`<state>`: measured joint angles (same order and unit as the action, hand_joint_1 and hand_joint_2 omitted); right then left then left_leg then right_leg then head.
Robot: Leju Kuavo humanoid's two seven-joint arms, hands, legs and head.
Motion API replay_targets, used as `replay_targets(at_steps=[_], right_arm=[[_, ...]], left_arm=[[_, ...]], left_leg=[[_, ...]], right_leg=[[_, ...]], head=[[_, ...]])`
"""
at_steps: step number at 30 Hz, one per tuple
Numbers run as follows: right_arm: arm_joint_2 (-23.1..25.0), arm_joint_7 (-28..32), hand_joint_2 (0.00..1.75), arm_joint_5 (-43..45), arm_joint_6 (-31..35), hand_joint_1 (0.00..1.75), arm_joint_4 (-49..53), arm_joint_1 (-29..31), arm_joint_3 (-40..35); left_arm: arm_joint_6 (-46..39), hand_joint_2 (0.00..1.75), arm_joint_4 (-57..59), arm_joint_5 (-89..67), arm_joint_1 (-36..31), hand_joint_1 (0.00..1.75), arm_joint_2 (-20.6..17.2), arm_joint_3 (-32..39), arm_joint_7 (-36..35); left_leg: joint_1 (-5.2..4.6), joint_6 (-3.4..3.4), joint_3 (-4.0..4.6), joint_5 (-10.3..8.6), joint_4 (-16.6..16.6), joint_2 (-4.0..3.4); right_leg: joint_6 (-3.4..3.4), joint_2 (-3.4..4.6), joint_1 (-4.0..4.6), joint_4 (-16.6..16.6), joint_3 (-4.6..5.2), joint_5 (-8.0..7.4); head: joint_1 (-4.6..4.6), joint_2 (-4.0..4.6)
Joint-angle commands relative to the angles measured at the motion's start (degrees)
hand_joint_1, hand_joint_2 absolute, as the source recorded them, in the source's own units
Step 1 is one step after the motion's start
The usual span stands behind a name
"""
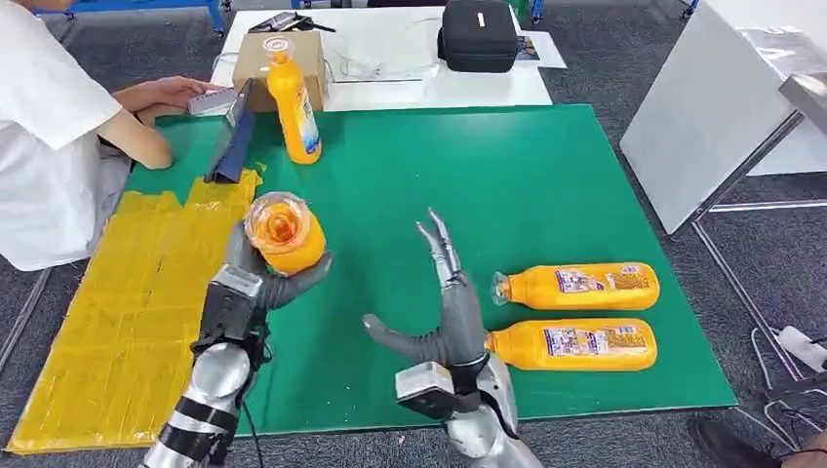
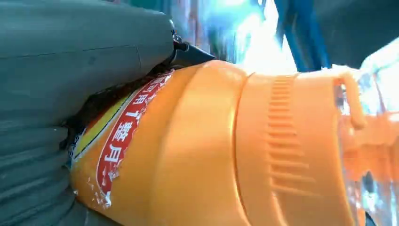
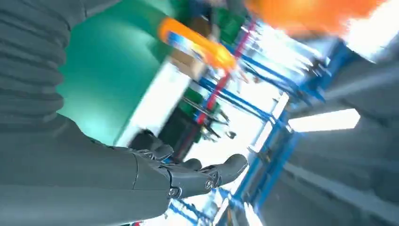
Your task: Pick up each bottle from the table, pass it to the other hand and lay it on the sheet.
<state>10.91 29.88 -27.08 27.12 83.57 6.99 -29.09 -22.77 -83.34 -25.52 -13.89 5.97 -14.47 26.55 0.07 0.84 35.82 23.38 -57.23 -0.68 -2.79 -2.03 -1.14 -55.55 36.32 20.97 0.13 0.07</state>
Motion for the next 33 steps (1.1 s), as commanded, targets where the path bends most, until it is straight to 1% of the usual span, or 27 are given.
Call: replay_targets(at_steps=[1, 2, 3, 4, 5, 6, 7, 8, 10, 11, 12, 13, 14, 15, 16, 17, 18, 19, 20, 21, 23, 25, 26, 29, 30, 32, 33], right_arm=[[-4.7, -0.1, 0.0, 8.5, -4.6, 0.0, 15.9, -2.3, 3.7], [-4.9, -0.2, 0.0, 11.4, -6.3, 0.0, 16.7, -2.2, 4.4], [-4.8, -0.2, 0.0, 12.6, -6.8, 0.0, 17.2, -2.1, 5.1], [-4.9, -0.6, 0.0, 14.6, -8.1, 0.0, 17.6, -2.0, 5.6], [-4.9, -0.6, 0.0, 14.6, -8.1, 0.0, 17.6, -2.0, 5.6], [-5.0, -1.4, 0.0, 16.2, -9.4, 0.0, 17.5, -1.9, 5.6], [-5.5, -3.5, 1.75, 18.5, -11.4, 0.0, 16.7, -1.4, 5.9], [-6.3, -5.0, 1.75, 20.0, -13.1, 0.0, 15.2, -0.3, 6.1], [-7.1, -4.9, 1.75, 20.0, -12.5, 0.0, 13.2, 0.8, 6.7], [-7.0, -4.9, 1.75, 20.0, -12.4, 0.0, 12.7, 1.1, 7.0], [-7.0, -4.9, 1.75, 20.0, -12.4, 0.0, 12.7, 1.1, 7.0], [-6.9, -5.2, 1.75, 19.5, -12.2, 0.0, 11.9, 1.7, 7.3], [-7.3, -5.7, 1.75, 19.6, -12.8, 0.0, 11.5, 2.0, 7.1], [-7.5, -5.8, 1.75, 19.6, -13.0, 0.0, 11.4, 2.2, 7.0], [-7.8, -5.7, 1.75, 19.7, -13.3, 0.0, 10.9, 2.6, 6.8], [-8.0, -5.6, 1.75, 19.6, -13.3, 0.0, 10.6, 3.0, 6.7], [-8.1, -5.4, 1.75, 19.4, -13.2, 0.0, 10.4, 3.1, 6.6], [-8.2, -5.1, 1.75, 18.9, -12.8, 0.0, 10.3, 3.3, 6.6], [-8.2, -5.1, 1.75, 18.9, -12.8, 0.0, 10.3, 3.3, 6.6], [-8.5, -4.8, 1.75, 18.3, -12.5, 0.0, 9.7, 3.8, 6.3], [-8.5, -4.8, 1.75, 18.3, -12.5, 0.0, 9.7, 3.8, 6.3], [-8.5, -4.8, 1.75, 18.2, -12.4, 0.0, 9.6, 3.9, 6.2], [-8.6, -4.6, 1.75, 17.8, -12.2, 0.0, 9.5, 3.9, 6.1], [-8.3, -4.4, 1.75, 17.1, -11.6, 0.0, 9.4, 3.8, 5.9], [-8.2, -4.4, 1.75, 17.1, -11.5, 0.0, 9.2, 3.8, 5.9], [-8.0, -4.3, 1.75, 16.8, -11.5, 0.0, 8.8, 3.8, 5.9], [-7.9, -4.3, 1.75, 16.6, -11.6, 0.0, 8.5, 4.0, 5.8]], left_arm=[[-11.9, 1.75, 13.9, -27.5, -9.6, 1.75, -4.8, 6.6, -9.1], [-13.8, 1.75, 17.9, -34.9, -11.4, 1.75, -5.5, 6.5, -12.2], [-15.0, 1.75, 20.8, -38.9, -12.5, 1.75, -5.7, 6.5, -13.5], [-17.0, 1.75, 24.1, -43.3, -13.5, 1.75, -6.0, 6.5, -15.2], [-17.0, 1.75, 24.1, -43.3, -13.5, 1.75, -6.0, 6.5, -15.2], [-17.2, 1.75, 24.6, -47.4, -13.6, 1.75, -6.4, 6.8, -16.9], [-17.2, 1.75, 24.6, -54.8, -12.9, 1.75, -6.6, 7.7, -20.5], [-17.2, 1.75, 25.8, -60.2, -12.1, 1.75, -7.4, 7.9, -22.8], [-16.9, 1.75, 28.9, -60.5, -12.2, 1.75, -9.3, 5.2, -24.5], [-17.2, 1.75, 29.8, -60.8, -12.1, 1.75, -9.4, 5.7, -24.4], [-17.2, 1.75, 29.8, -60.8, -12.1, 1.75, -9.4, 5.7, -24.4], [-17.2, 1.75, 31.3, -61.7, -12.3, 1.75, -9.4, 6.1, -23.7], [-17.2, 1.75, 33.1, -62.8, -12.6, 1.75, -9.3, 5.7, -22.4], [-17.2, 1.75, 33.7, -63.5, -12.6, 1.75, -9.4, 5.4, -22.4], [-17.2, 1.75, 33.7, -64.5, -12.4, 1.75, -10.4, 3.1, -24.1], [-17.2, 1.75, 34.5, -64.4, -12.2, 1.75, -10.2, 2.4, -23.8], [-17.2, 1.75, 34.4, -64.1, -11.9, 1.75, -9.9, 2.5, -23.4], [-17.2, 1.75, 34.7, -63.9, -11.5, 1.75, -9.6, 2.6, -22.7], [-17.2, 1.75, 34.7, -63.9, -11.5, 1.75, -9.6, 2.6, -22.7], [-17.2, 1.75, 36.9, -62.2, -11.6, 1.75, -8.8, 3.4, -21.2], [-17.2, 1.75, 36.9, -62.2, -11.6, 1.75, -8.8, 3.4, -21.2], [-17.2, 1.75, 37.4, -61.6, -11.8, 1.75, -8.7, 3.8, -20.7], [-17.2, 1.75, 39.7, -60.3, -12.4, 1.75, -8.0, 5.1, -19.3], [-17.2, 1.75, 47.5, -58.8, -14.4, 1.75, -6.3, 8.0, -17.8], [-17.2, 1.75, 48.7, -58.1, -14.8, 1.75, -6.1, 8.6, -17.5], [-17.2, 1.75, 52.8, -57.4, -16.1, 1.75, -5.8, 9.7, -17.8], [-17.2, 1.75, 55.9, -56.9, -17.3, 1.75, -5.8, 10.2, -18.5]], left_leg=[[0.1, -0.09, -0.32, 0.12, 0.0, 0.15], [0.07, -0.06, -0.23, 0.07, 0.0, 0.17], [0.11, -0.09, -0.34, 0.1, 0.0, 0.19], [0.05, -0.06, -0.23, 0.02, 0.0, 0.2], [0.09, -0.07, -0.3, 0.08, 0.0, 0.21], [0.04, -0.05, -0.22, 0.01, 0.0, 0.15], [0.06, -0.06, -0.31, 0.04, 0.0, 0.13], [0.03, -0.04, -0.19, 0.02, 0.0, -0.01], [0.03, -0.03, -0.27, 0.04, 0.1, -0.07], [0.07, -0.06, -0.48, 0.1, 0.1, -0.07], [0.03, -0.04, -0.32, 0.05, 0.1, -0.05], [0.09, -0.07, -0.44, 0.13, 0.0, -0.03], [0.04, -0.04, -0.23, 0.04, 0.0, -0.06], [0.08, -0.07, -0.36, 0.09, 0.0, -0.08], [0.06, -0.05, -0.23, 0.04, 0.0, -0.03], [0.07, -0.07, -0.36, 0.09, 0.0, -0.06], [0.03, -0.04, -0.23, 0.03, 0.0, -0.01], [0.09, -0.06, -0.37, 0.1, 0.0, 0.01], [0.05, -0.03, -0.25, 0.05, 0.0, -0.04], [0.08, -0.05, -0.35, 0.11, 0.0, -0.06], [0.03, -0.03, -0.17, 0.02, 0.0, -0.02], [0.08, -0.06, -0.4, 0.13, 0.0, -0.02], [0.06, -0.05, -0.22, 0.06, 0.0, -0.03], [0.1, -0.08, -0.4, 0.13, 0.0, 0.02], [0.07, -0.07, -0.35, 0.08, 0.0, 0.05], [0.1, -0.09, -0.41, 0.11, 0.0, 0.06], [0.07, -0.06, -0.25, 0.05, 0.0, 0.03]], right_leg=[[0.18, 0.08, 0.07, 0.0, -0.35, 0.16], [0.14, 0.01, 0.05, 0.0, -0.26, 0.11], [0.19, 0.03, 0.08, 0.0, -0.39, 0.16], [0.13, -0.06, 0.02, 0.0, -0.27, 0.1], [0.17, -0.02, 0.06, 0.0, -0.35, 0.15], [0.1, -0.03, 0.02, 0.0, -0.24, 0.07], [0.14, 0.04, 0.03, 0.0, -0.34, 0.1], [0.08, 0.11, 0.01, 0.0, -0.18, 0.02], [0.08, 0.18, 0.01, 0.1, -0.25, 0.01], [0.14, 0.26, 0.04, 0.1, -0.45, 0.06], [0.09, 0.16, 0.01, 0.1, -0.3, 0.02], [0.16, 0.23, 0.06, 0.1, -0.43, 0.1], [0.09, 0.14, 0.02, 0.0, -0.21, 0.02], [0.14, 0.21, 0.05, 0.1, -0.33, 0.06], [0.1, 0.12, 0.04, 0.0, -0.22, 0.03], [0.14, 0.19, 0.04, 0.0, -0.34, 0.07], [0.09, 0.08, 0.02, 0.0, -0.22, 0.04], [0.16, 0.16, 0.07, 0.0, -0.38, 0.09], [0.11, 0.13, 0.04, 0.1, -0.24, 0.04], [0.15, 0.21, 0.06, 0.0, -0.35, 0.08], [0.08, 0.08, 0.01, 0.0, -0.17, 0.02], [0.17, 0.21, 0.05, 0.0, -0.41, 0.11], [0.11, 0.14, 0.03, 0.0, -0.24, 0.04], [0.18, 0.16, 0.07, 0.0, -0.43, 0.12], [0.15, 0.1, 0.04, 0.1, -0.37, 0.1], [0.18, 0.13, 0.07, 0.0, -0.44, 0.12], [0.12, 0.08, 0.05, 0.1, -0.28, 0.05]], head=[[0.0, 0.0], [0.0, 0.0], [0.0, 0.0], [0.0, 0.0], [0.0, 0.0], [-0.02, 0.0], [0.0, 0.0], [0.0, 0.0], [0.0, 0.0], [0.0, 0.0], [0.0, 0.0], [0.0, 0.0], [-0.02, 0.0], [0.0, 0.0], [0.0, 0.0], [0.02, 0.0], [0.0, 0.0], [0.0, 0.0], [0.0, 0.0], [0.0, 0.0], [-0.02, 0.0], [0.0, 0.0], [-0.02, 0.0], [-0.02, 0.0], [0.0, 0.0], [0.0, 0.0], [0.0, 0.0]])
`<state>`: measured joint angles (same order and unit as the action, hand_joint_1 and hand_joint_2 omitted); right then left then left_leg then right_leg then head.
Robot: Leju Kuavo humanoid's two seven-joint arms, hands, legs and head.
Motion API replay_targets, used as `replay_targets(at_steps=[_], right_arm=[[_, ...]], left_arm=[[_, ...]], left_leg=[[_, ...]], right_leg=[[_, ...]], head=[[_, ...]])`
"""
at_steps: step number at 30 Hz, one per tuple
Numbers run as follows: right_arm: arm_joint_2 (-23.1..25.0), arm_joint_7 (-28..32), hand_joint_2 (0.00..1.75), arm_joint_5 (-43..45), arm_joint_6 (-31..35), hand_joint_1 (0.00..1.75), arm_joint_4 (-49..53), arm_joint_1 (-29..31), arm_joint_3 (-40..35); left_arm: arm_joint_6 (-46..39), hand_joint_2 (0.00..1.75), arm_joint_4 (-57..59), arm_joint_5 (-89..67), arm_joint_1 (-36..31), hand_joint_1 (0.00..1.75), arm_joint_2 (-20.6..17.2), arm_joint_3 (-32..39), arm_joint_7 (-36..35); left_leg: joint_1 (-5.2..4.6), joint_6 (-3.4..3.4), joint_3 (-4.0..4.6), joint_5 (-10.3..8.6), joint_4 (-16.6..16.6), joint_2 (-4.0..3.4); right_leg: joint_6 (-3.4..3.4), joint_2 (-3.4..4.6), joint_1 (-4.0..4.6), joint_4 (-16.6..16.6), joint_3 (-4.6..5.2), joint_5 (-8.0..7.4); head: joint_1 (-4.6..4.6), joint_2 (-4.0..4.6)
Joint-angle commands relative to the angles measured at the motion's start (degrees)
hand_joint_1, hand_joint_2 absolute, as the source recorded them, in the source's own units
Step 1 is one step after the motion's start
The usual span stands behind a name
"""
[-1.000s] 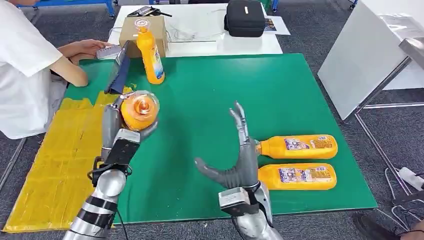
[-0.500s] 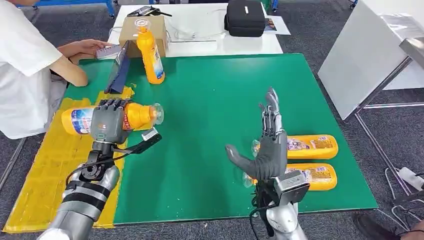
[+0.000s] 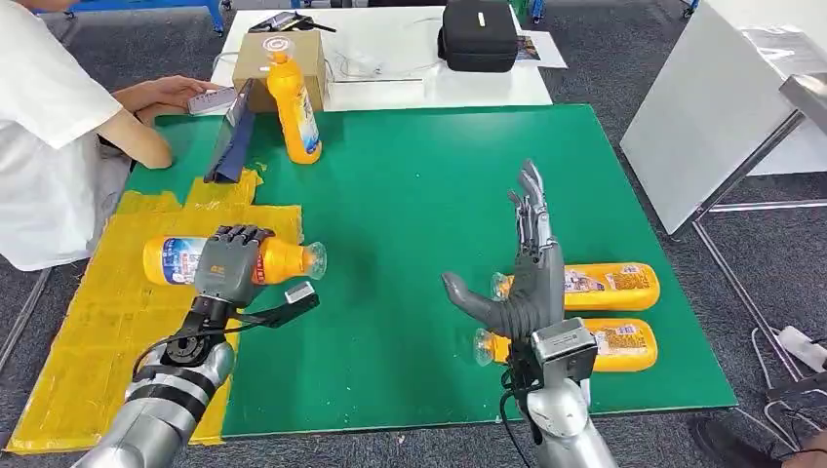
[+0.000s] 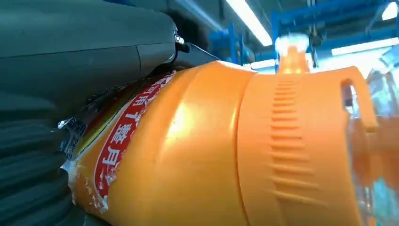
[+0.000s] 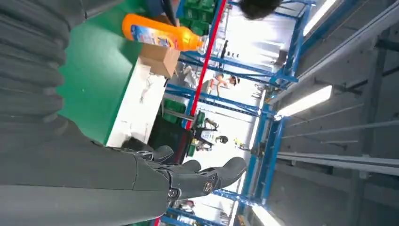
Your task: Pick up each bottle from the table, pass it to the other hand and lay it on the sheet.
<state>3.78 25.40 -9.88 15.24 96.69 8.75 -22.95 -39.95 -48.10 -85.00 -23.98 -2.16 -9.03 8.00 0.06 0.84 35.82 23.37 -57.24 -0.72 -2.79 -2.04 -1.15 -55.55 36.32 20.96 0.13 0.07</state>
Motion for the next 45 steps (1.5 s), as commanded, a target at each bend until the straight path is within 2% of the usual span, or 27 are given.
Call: replay_targets(at_steps=[1, 8, 14, 15, 16, 17, 18, 22, 24, 25, 29, 32, 38, 40, 42, 44, 45], right_arm=[[-0.8, 0.2, 1.75, -0.9, 0.3, 0.0, -4.8, 2.3, -0.4], [-0.6, 0.2, 1.75, -1.4, 0.3, 0.0, -4.9, 2.3, -0.5], [0.2, -0.5, 1.75, -2.7, 0.3, 0.0, -5.1, 2.7, -0.6], [0.3, -0.7, 1.75, -2.9, 0.3, 0.0, -5.1, 2.8, -0.5], [0.4, -0.8, 1.75, -3.0, 0.3, 0.0, -5.1, 2.7, -0.4], [0.3, -1.1, 1.75, -3.4, 0.2, 0.0, -5.2, 2.8, -0.4], [0.4, -1.3, 1.75, -3.6, 0.2, 0.0, -5.2, 2.7, -0.3], [0.4, -1.3, 1.75, -3.7, 0.1, 0.0, -5.3, 2.7, -0.1], [0.5, -1.4, 1.75, -4.1, -0.1, 0.0, -5.4, 2.5, 0.3], [0.3, -1.3, 1.75, -3.7, -1.0, 0.0, -5.7, 2.5, 0.6], [0.6, -0.9, 1.75, -3.5, -1.8, 0.0, -7.0, 2.8, 1.6], [0.9, -0.9, 1.75, -3.7, -2.4, 0.0, -7.8, 3.1, 1.9], [1.0, -0.9, 1.75, -3.8, -2.6, 0.0, -8.3, 2.9, 2.5], [1.0, -0.8, 1.75, -4.2, -2.5, 0.0, -7.6, 2.2, 2.9], [0.9, -0.8, 1.75, -4.7, -2.5, 0.0, -7.2, 1.6, 3.2], [0.6, -0.9, 1.75, -5.7, -2.4, 0.0, -6.9, 1.2, 3.4], [0.6, -1.0, 1.75, -6.7, -1.9, 0.0, -6.7, 1.1, 3.5]], left_arm=[[0.0, 1.75, 22.0, 3.2, -7.7, 1.75, 2.4, 5.3, -0.2], [0.0, 1.75, 24.2, 4.9, -8.7, 1.75, 2.5, 6.8, -1.1], [7.2, 1.75, 29.0, 11.4, -11.0, 1.75, 2.4, 11.7, -1.9], [8.3, 1.75, 29.1, 12.6, -11.2, 1.57, 2.5, 12.6, -1.4], [9.2, 1.75, 29.1, 13.6, -11.3, 1.08, 2.6, 13.2, -0.9], [11.4, 1.75, 29.3, 15.1, -11.7, 0.26, 2.8, 14.2, -0.1], [13.1, 1.75, 29.2, 16.2, -11.8, 0.0, 2.9, 14.9, 0.7], [14.5, 1.75, 29.2, 17.3, -12.0, 0.0, 3.1, 15.5, 1.6], [19.2, 1.75, 28.1, 22.3, -11.7, 0.0, 3.7, 17.8, 7.0], [26.7, 1.75, 27.2, 28.8, -11.1, 0.0, 4.0, 20.3, 13.9], [34.3, 1.75, 24.6, 35.4, -9.5, 0.0, 4.0, 20.6, 18.6], [37.5, 1.75, 22.9, 38.8, -8.6, 0.0, 4.0, 19.2, 20.0], [42.4, 1.75, 17.6, 46.6, -5.8, 0.0, 4.9, 18.8, 25.9], [43.6, 1.75, 12.6, 50.3, -3.7, 0.0, 5.6, 17.9, 27.1], [44.9, 1.75, 7.4, 53.4, -1.3, 0.0, 6.2, 16.9, 28.4], [45.5, 1.75, 1.3, 55.8, 1.6, 0.0, 6.5, 14.9, 28.0], [45.4, 1.75, -1.4, 57.0, 2.9, 0.0, 6.6, 14.2, 27.9]], left_leg=[[0.1, -0.07, -0.32, 0.11, 0.0, 0.06], [0.11, -0.06, -0.28, 0.14, -0.1, 0.07], [0.11, -0.08, -0.27, 0.11, 0.0, -0.08], [0.11, -0.1, -0.4, 0.16, 0.0, -0.09], [0.06, -0.07, -0.3, 0.09, 0.0, -0.11], [0.1, -0.1, -0.41, 0.14, 0.0, -0.14], [0.04, -0.07, -0.36, 0.08, 0.1, -0.09], [0.1, -0.09, -0.53, 0.15, 0.0, -0.15], [0.1, -0.07, -0.52, 0.1, 0.0, -0.05], [0.07, -0.05, -0.42, 0.06, 0.0, -0.06], [0.05, -0.06, -0.7, 0.12, 0.1, -0.09], [-0.01, -0.03, -0.65, 0.02, 0.1, 0.21], [0.0, -0.01, -0.76, 0.01, 0.1, 0.19], [0.06, -0.04, -0.8, 0.02, 0.1, 0.16], [0.0, 0.01, -0.73, -0.05, 0.1, 0.28], [0.12, -0.03, -0.86, 0.12, 0.1, 0.2], [0.04, 0.03, -0.72, 0.03, 0.0, 0.16]], right_leg=[[0.15, 0.14, 0.08, 0.0, -0.35, 0.11], [0.14, 0.14, 0.08, 0.0, -0.32, 0.13], [0.15, 0.27, 0.08, 0.0, -0.27, 0.05], [0.2, 0.36, 0.07, 0.0, -0.38, 0.1], [0.14, 0.3, 0.03, 0.0, -0.27, 0.03], [0.19, 0.37, 0.06, 0.0, -0.37, 0.06], [0.12, 0.25, 0.02, 0.0, -0.31, 0.03], [0.18, 0.34, 0.08, 0.0, -0.45, 0.06], [0.16, 0.24, 0.08, 0.0, -0.44, 0.06], [0.11, 0.18, 0.06, 0.0, -0.38, 0.03], [0.17, 0.35, 0.0, 0.1, -0.7, 0.06], [0.05, 0.01, -0.06, 0.1, -0.72, 0.1], [0.07, 0.03, -0.05, 0.1, -0.84, 0.05], [0.17, 0.14, 0.01, 0.1, -0.87, 0.03], [0.08, -0.08, -0.05, 0.1, -0.83, 0.04], [0.23, 0.21, 0.06, 0.1, -0.97, 0.14], [0.08, 0.06, 0.0, 0.1, -0.8, 0.07]], head=[[0.0, 0.0], [-0.02, 0.0], [0.0, 0.0], [0.0, 0.0], [0.0, 0.0], [0.02, 0.0], [0.02, 0.0], [0.0, 0.0], [0.0, 0.0], [0.0, 0.0], [0.04, 0.0], [0.02, 0.0], [0.0, 0.0], [0.02, 0.0], [0.02, 0.0], [0.02, 0.0], [0.0, 0.0]])
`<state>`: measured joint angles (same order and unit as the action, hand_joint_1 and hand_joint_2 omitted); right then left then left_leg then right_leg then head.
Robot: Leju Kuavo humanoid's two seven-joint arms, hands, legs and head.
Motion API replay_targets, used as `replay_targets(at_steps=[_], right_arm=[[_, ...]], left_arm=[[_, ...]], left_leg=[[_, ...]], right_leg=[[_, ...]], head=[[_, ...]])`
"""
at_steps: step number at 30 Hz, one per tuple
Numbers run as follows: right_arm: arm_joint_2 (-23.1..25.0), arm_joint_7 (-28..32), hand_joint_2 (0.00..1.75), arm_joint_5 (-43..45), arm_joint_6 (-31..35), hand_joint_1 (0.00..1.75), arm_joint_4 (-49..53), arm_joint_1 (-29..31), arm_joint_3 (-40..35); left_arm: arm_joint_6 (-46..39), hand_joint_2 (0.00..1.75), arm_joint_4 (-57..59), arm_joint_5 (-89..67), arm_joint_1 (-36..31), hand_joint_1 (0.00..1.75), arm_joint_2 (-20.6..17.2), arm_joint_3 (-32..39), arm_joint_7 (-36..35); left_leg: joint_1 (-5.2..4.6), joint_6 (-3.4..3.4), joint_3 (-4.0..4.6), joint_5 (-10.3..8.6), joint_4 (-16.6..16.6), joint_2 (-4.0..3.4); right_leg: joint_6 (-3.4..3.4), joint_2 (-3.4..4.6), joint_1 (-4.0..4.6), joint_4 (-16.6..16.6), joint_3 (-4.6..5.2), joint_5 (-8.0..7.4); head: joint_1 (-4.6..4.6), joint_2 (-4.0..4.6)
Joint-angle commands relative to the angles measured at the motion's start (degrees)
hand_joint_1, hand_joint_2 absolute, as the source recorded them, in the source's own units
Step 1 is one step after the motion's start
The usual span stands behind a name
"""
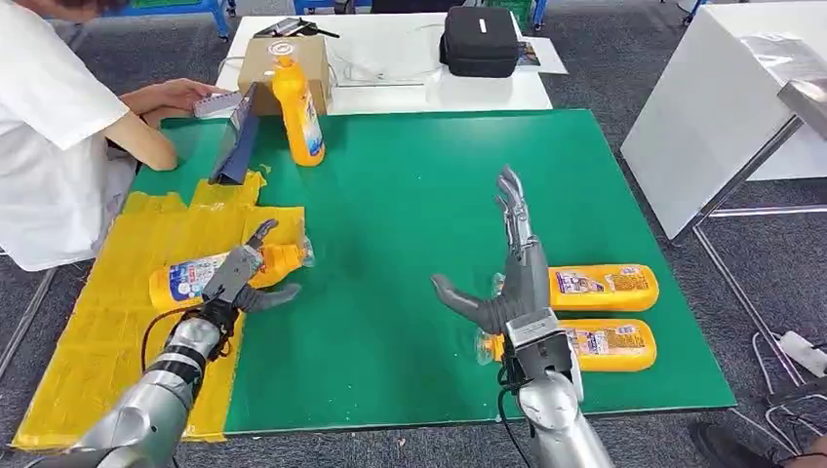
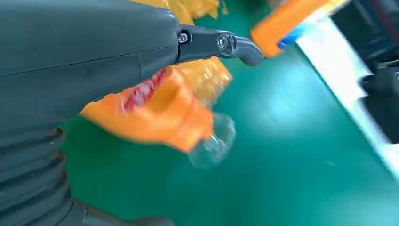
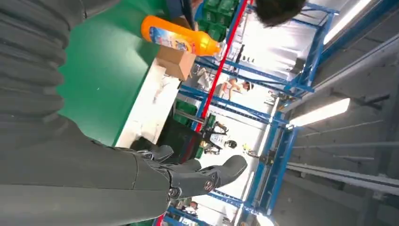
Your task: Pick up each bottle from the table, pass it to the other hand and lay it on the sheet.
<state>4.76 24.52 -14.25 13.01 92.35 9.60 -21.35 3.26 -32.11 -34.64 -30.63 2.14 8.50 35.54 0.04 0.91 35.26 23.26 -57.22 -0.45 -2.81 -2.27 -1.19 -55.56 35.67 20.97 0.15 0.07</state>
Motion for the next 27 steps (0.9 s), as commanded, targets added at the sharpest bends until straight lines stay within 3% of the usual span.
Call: replay_targets(at_steps=[1, 3, 5, 9, 14, 19, 23, 27], right_arm=[[-0.8, -0.6, 1.75, -5.5, 1.7, 0.0, -2.3, 0.2, 1.9], [-3.8, -4.4, 1.75, -14.2, 2.9, 0.0, -3.4, 1.3, 0.9], [-4.2, -4.3, 1.75, -14.1, 2.7, 0.0, -4.2, 1.9, 1.8], [-10.6, -11.3, 1.75, -26.4, -1.0, 0.0, -9.9, 5.8, 2.1], [-11.4, -11.7, 1.75, -27.7, -2.0, 0.0, -10.9, 6.2, 2.1], [-19.6, -14.8, 1.75, -32.6, -6.5, 0.0, -17.3, 9.9, 3.5], [-19.7, -14.5, 1.75, -32.6, -6.7, 0.0, -17.9, 10.3, 3.9], [-24.5, -16.2, 1.75, -33.8, -11.1, 0.0, -21.6, 13.9, 2.0]], left_arm=[[1.8, 1.75, -20.7, 9.0, 11.2, 0.0, 2.7, -4.1, 0.9], [1.5, 1.75, -28.1, 12.4, 14.5, 0.0, 3.6, -5.4, 0.9], [1.5, 1.75, -30.8, 13.2, 15.8, 0.0, 3.6, -6.2, -0.4], [1.6, 1.75, -39.3, 17.3, 20.2, 0.0, 3.5, -7.9, -0.6], [1.6, 1.75, -40.0, 17.5, 20.7, 0.0, 3.5, -8.1, -0.9], [2.6, 1.75, -43.3, 18.2, 23.1, 0.0, 3.9, -10.6, -1.5], [2.6, 1.75, -43.0, 18.2, 23.1, 0.0, 3.7, -10.9, -1.5], [3.5, 1.75, -39.8, 20.5, 21.8, 0.0, 4.2, -10.9, -2.1]], left_leg=[[0.06, -0.03, -0.1, 0.11, 0.0, -0.06], [0.04, -0.01, -0.04, 0.11, 0.0, -0.09], [0.1, -0.06, -0.07, 0.24, -0.1, -0.09], [0.04, -0.03, 0.24, 0.14, 0.0, -0.07], [-0.01, -0.02, 0.31, 0.13, 0.0, -0.01], [0.04, -0.03, 0.24, 0.19, -0.1, 0.0], [-0.01, 0.0, 0.32, 0.17, -0.1, 0.05], [-0.05, -0.03, 0.29, 0.19, 0.0, -0.05]], right_leg=[[0.11, 0.24, 0.05, 0.1, -0.1, 0.06], [0.08, 0.19, 0.03, 0.1, -0.04, 0.05], [0.14, 0.3, 0.09, 0.0, -0.05, 0.14], [0.08, 0.22, 0.04, 0.0, 0.22, 0.06], [0.07, 0.16, 0.01, 0.0, 0.28, 0.05], [0.09, 0.22, 0.07, 0.1, 0.18, 0.08], [0.06, 0.15, 0.01, 0.1, 0.24, 0.07], [0.04, 0.25, -0.01, 0.0, 0.25, 0.03]], head=[[-0.04, 0.0], [-0.02, 0.0], [-0.02, 0.0], [-0.02, 0.0], [-0.04, 0.0], [0.02, 0.0], [0.0, 0.0], [0.0, 0.0]])
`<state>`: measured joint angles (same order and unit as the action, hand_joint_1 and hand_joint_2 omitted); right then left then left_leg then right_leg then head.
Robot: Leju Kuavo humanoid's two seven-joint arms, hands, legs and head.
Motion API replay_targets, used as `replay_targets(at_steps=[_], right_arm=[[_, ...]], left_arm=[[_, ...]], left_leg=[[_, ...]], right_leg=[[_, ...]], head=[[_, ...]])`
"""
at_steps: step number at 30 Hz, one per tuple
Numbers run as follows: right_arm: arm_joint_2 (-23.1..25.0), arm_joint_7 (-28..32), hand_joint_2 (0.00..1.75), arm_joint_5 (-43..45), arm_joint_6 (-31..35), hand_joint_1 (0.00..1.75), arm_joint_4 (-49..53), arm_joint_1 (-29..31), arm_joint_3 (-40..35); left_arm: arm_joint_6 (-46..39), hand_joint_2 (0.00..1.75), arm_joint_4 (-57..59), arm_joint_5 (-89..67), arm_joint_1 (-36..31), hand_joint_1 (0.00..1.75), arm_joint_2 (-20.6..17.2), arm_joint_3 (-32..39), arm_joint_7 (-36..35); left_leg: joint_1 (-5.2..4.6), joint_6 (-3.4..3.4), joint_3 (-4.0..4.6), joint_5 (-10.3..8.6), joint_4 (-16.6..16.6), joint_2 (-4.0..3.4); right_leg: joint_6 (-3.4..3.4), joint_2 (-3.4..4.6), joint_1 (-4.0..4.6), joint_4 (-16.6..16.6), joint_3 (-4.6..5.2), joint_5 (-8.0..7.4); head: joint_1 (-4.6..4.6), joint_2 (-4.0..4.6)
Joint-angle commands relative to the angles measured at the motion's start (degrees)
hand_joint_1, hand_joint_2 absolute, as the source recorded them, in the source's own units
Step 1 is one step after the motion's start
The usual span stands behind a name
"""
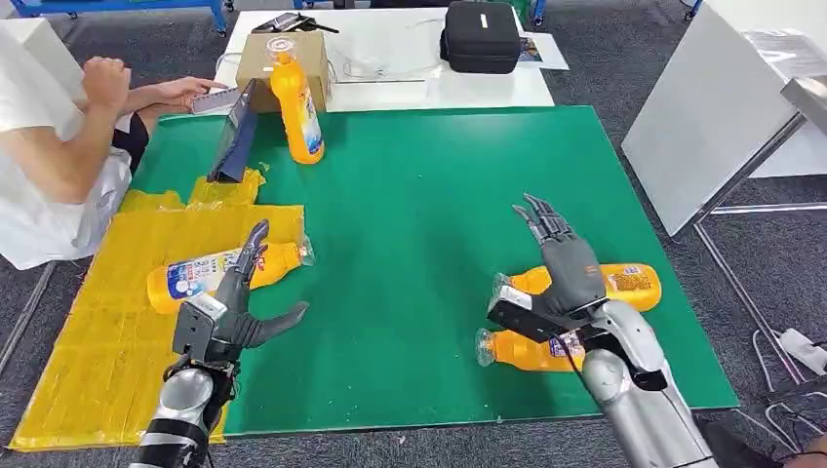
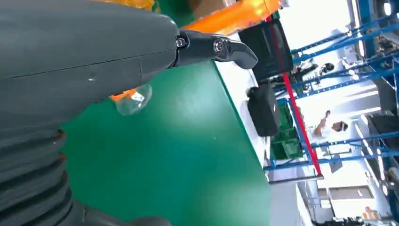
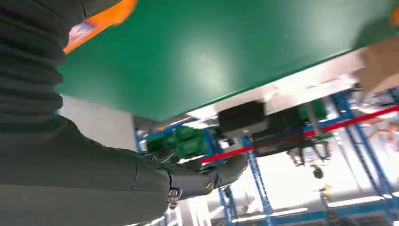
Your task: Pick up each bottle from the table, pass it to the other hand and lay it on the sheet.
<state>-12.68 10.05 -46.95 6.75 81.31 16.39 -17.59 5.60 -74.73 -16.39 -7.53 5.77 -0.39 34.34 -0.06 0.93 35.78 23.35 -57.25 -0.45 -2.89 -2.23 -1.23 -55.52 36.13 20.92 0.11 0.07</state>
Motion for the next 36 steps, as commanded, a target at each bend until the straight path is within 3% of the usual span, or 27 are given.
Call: replay_targets(at_steps=[1, 6, 11, 18, 25, 36], right_arm=[[-8.1, -1.0, 1.75, -0.6, -5.8, 0.0, -12.5, 8.5, -1.5], [-11.2, 2.2, 1.75, -1.1, -8.0, 0.0, -20.1, 12.0, -2.8], [-11.0, 1.4, 1.75, -1.1, -8.2, 0.0, -22.0, 13.1, -2.8], [-12.4, 4.5, 1.75, -0.5, -11.5, 0.0, -35.6, 19.9, -5.6], [-14.2, 6.6, 1.75, 0.3, -14.7, 0.0, -37.8, 21.8, -7.8], [-12.3, 8.4, 1.75, 2.2, -15.8, 0.0, -46.8, 25.2, -10.8]], left_arm=[[1.3, 1.75, 4.2, 2.6, -2.0, 0.0, 0.8, -2.2, -0.7], [0.8, 1.75, 9.7, 1.8, -5.1, 0.0, 0.6, -4.8, -0.9], [0.8, 1.75, 10.4, 2.1, -5.4, 0.0, 0.6, -4.7, -0.8], [2.1, 1.75, 11.7, 3.7, -7.8, 0.0, 0.4, -5.9, -0.1], [2.6, 1.75, 12.1, 4.5, -8.4, 0.0, 0.4, -6.3, 0.5], [3.5, 1.75, 12.9, 6.0, -10.1, 0.0, 0.4, -7.7, 1.3]], left_leg=[[-0.01, 0.0, -0.14, 0.09, 0.0, -0.02], [0.01, 0.07, -0.2, 0.04, 0.0, 0.11], [-0.08, 0.05, -0.18, 0.04, 0.0, 0.04], [-0.03, 0.04, -0.22, 0.1, -0.1, 0.01], [-0.1, 0.08, -0.12, 0.07, -0.1, 0.02], [-0.07, 0.07, -0.16, 0.09, -0.1, -0.02]], right_leg=[[0.09, 0.15, -0.02, 0.0, -0.1, 0.04], [0.1, 0.07, -0.01, 0.0, -0.23, 0.06], [0.06, 0.1, -0.1, 0.0, -0.18, 0.03], [0.1, 0.2, -0.04, 0.0, -0.21, 0.04], [0.05, 0.14, -0.09, 0.0, -0.13, 0.04], [0.1, 0.21, -0.06, 0.0, -0.17, 0.04]], head=[[0.06, 0.0], [0.04, 0.0], [0.04, 0.0], [0.07, 0.0], [0.07, 0.0], [0.07, 0.0]])
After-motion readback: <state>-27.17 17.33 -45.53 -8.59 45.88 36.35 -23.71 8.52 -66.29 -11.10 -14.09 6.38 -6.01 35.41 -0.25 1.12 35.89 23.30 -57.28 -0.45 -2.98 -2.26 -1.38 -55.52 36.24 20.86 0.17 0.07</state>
